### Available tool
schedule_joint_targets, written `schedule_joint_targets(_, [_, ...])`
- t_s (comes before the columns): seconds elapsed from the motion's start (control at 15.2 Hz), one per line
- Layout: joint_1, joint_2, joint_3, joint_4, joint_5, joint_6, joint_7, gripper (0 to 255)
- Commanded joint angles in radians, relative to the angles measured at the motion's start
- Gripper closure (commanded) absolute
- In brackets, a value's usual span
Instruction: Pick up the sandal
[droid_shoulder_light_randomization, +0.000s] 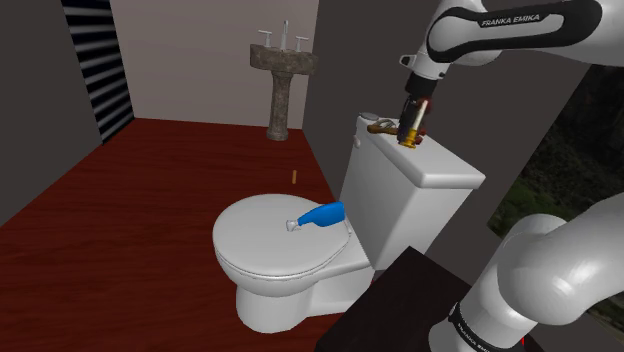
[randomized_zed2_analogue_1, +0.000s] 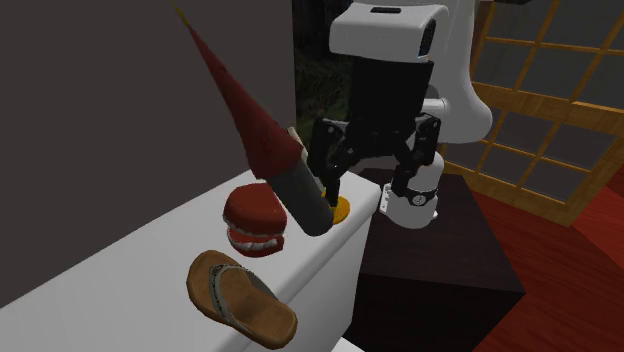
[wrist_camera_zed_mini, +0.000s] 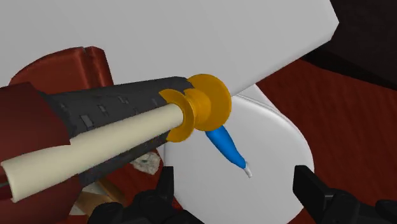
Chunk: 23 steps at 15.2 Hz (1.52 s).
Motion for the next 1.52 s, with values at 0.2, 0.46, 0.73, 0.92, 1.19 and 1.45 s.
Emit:
schedule_joint_targets(0.2, [0.029,0.153,-0.124,0.131,0.051,0.054,-0.214,0])
schedule_joint_targets(0.46, [0.051,0.309,-0.219,0.268,0.149,0.075,-0.399,0])
schedule_joint_targets(0.73, [0.039,0.496,-0.293,0.439,0.301,0.061,-0.600,0])
schedule_joint_targets(0.92, [0.027,0.526,-0.293,0.441,0.328,0.082,-0.631,0])
schedule_joint_targets(1.19, [0.027,0.531,-0.292,0.392,0.334,0.134,-0.639,0])
schedule_joint_targets(1.45, [0.028,0.530,-0.291,0.370,0.335,0.156,-0.640,255])
